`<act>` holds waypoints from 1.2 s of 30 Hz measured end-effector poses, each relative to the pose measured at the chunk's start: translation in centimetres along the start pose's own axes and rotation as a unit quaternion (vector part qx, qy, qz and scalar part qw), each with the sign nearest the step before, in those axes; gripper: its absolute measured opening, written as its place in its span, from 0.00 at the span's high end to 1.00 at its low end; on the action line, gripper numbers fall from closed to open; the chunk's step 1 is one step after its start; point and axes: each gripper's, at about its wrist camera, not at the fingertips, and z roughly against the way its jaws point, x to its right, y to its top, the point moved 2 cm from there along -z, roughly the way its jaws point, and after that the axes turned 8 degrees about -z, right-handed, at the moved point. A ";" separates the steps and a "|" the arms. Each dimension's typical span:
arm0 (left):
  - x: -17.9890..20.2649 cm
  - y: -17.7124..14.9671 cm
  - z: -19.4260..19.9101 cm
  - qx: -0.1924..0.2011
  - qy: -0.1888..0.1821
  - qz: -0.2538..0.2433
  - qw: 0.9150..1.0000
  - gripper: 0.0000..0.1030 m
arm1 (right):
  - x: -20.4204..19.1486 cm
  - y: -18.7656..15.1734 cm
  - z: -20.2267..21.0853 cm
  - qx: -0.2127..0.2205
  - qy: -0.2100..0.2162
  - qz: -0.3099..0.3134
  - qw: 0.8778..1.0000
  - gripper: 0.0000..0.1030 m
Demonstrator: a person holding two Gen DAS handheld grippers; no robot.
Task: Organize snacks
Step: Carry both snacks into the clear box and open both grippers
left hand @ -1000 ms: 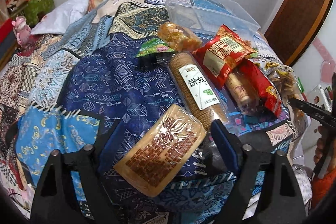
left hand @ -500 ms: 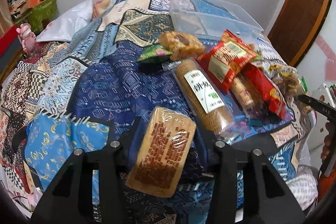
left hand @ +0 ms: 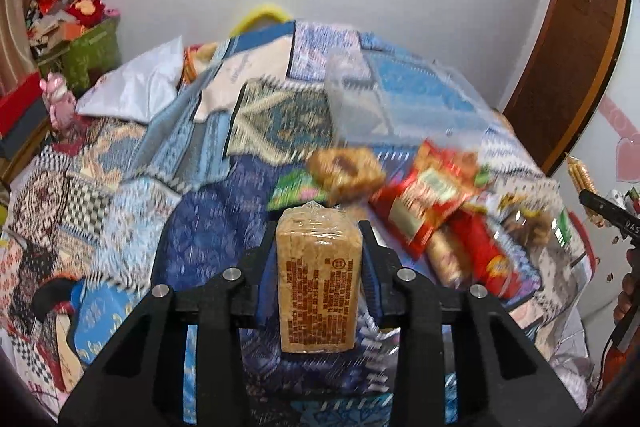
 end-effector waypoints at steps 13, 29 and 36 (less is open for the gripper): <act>2.6 8.8 0.2 0.083 -0.027 -0.013 0.996 0.65 | -3.9 4.5 -1.3 0.039 0.038 0.031 0.998 0.68; 4.4 17.3 -6.4 0.100 -0.056 -0.013 0.993 0.65 | -7.3 10.3 -7.0 0.043 0.059 0.051 0.996 0.68; 4.1 18.4 -11.8 0.060 -0.060 -0.006 0.996 0.65 | -8.4 12.2 -10.6 0.009 0.067 0.074 0.995 0.68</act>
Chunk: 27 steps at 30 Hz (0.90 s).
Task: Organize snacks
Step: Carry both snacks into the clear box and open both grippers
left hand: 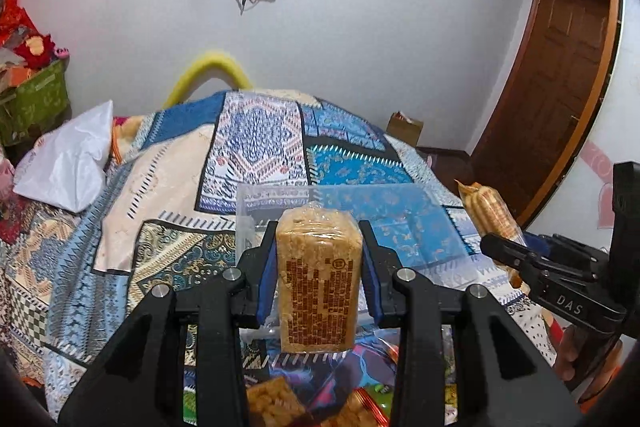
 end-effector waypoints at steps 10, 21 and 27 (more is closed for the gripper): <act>-1.5 -1.3 -6.0 -0.061 0.021 0.011 0.998 0.65 | 1.0 0.2 -6.2 -0.075 -0.027 0.036 0.996 0.68; -1.3 -2.0 -8.9 -0.109 0.027 0.014 0.994 0.65 | 1.1 -1.1 -9.3 -0.134 -0.020 0.030 0.990 0.68; -1.6 -1.2 -6.8 -0.092 0.025 0.035 0.995 0.58 | 1.2 -0.7 -7.3 -0.114 -0.031 0.032 0.993 0.50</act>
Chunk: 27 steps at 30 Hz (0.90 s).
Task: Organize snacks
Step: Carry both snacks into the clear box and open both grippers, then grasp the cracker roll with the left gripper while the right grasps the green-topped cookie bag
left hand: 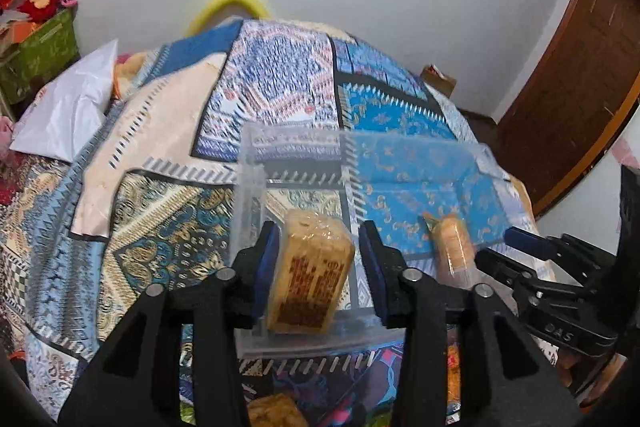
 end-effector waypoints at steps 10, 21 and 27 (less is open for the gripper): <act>0.8 0.1 7.8 0.056 0.011 -0.029 0.998 0.45 | -0.3 -0.3 7.5 0.071 -0.006 0.004 0.997 0.41; 1.2 -5.7 12.7 0.040 0.019 -0.067 0.997 0.37 | -0.8 -5.3 12.0 0.102 -0.011 -0.005 0.995 0.33; 0.4 -9.6 12.7 0.000 0.025 -0.062 0.998 0.37 | -0.6 -8.7 12.2 0.089 -0.012 -0.021 0.996 0.33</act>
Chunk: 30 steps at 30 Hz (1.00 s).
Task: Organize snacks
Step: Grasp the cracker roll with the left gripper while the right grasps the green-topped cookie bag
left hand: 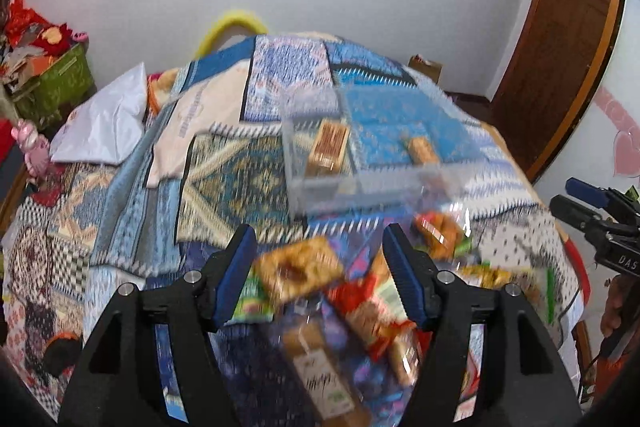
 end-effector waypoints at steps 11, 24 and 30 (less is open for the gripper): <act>0.4 -6.9 -1.9 -0.068 -0.013 0.014 0.997 0.37 | 0.9 -5.5 -2.3 -0.068 0.005 -0.019 0.997 0.33; 1.6 -10.0 -4.2 -0.108 -0.034 0.019 0.993 0.37 | 0.8 -10.0 -4.2 -0.125 0.009 -0.010 0.992 0.32; 1.8 -10.6 -5.1 -0.107 -0.027 0.024 0.994 0.46 | 1.1 -10.6 -4.5 -0.125 0.003 -0.020 0.992 0.43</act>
